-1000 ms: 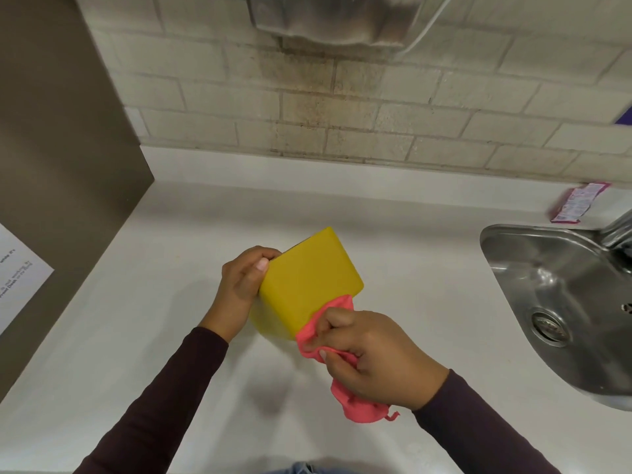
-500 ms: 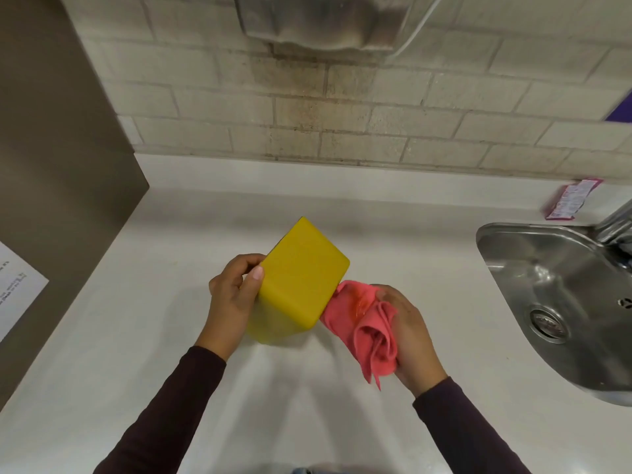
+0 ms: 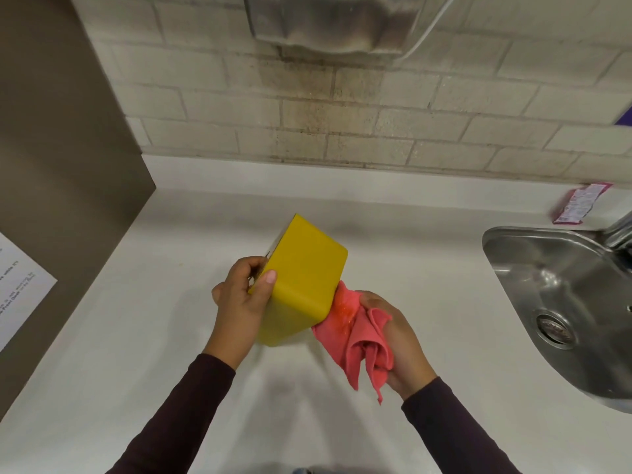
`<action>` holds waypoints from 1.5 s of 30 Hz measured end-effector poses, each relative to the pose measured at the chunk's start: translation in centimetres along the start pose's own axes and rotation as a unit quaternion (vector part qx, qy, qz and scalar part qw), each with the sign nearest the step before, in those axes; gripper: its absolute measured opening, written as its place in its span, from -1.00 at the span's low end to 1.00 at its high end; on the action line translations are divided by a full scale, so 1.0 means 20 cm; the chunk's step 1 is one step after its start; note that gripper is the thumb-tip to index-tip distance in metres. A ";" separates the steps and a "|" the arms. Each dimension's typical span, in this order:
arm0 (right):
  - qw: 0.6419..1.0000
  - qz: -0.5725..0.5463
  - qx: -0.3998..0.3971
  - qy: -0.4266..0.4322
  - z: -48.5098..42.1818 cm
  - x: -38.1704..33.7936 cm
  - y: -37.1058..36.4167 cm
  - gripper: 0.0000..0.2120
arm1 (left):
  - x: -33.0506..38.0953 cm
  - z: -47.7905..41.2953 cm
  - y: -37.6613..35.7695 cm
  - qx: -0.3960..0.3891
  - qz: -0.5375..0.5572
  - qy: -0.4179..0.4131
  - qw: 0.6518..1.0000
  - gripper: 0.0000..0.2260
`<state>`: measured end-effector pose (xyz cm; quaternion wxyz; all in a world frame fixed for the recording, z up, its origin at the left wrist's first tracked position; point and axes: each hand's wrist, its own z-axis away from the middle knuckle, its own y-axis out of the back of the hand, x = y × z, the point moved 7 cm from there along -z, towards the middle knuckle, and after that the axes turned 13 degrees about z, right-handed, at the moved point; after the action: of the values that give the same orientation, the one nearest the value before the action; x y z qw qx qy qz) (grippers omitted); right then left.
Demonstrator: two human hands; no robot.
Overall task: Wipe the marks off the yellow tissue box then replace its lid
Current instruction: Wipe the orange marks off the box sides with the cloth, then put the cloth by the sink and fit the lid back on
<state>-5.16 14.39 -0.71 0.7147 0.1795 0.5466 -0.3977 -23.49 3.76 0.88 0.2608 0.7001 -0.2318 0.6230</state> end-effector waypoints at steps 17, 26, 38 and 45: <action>0.998 0.041 0.049 0.023 0.05 0.00 0.16 -0.65 | 0.06 0.00 -0.09 -0.003 -0.200 -0.093 0.975 -0.32; 0.989 -0.125 0.067 -0.049 0.08 0.19 0.22 -0.60 | -0.07 0.02 -0.23 -0.022 -0.327 -0.109 0.938 -0.27; 0.991 -0.009 0.125 -0.046 0.16 0.30 0.36 -0.63 | -0.16 0.04 -0.34 -0.049 -0.383 -0.076 0.919 -0.27; 0.978 0.083 0.193 -0.020 0.18 0.26 0.46 -0.71 | -0.06 0.12 -0.41 -0.136 -0.252 -0.156 0.945 -0.70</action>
<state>4.63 15.60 -5.97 0.7080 0.3509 0.4285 -0.4381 -16.43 8.37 -1.15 0.4627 0.7819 -0.1678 0.3827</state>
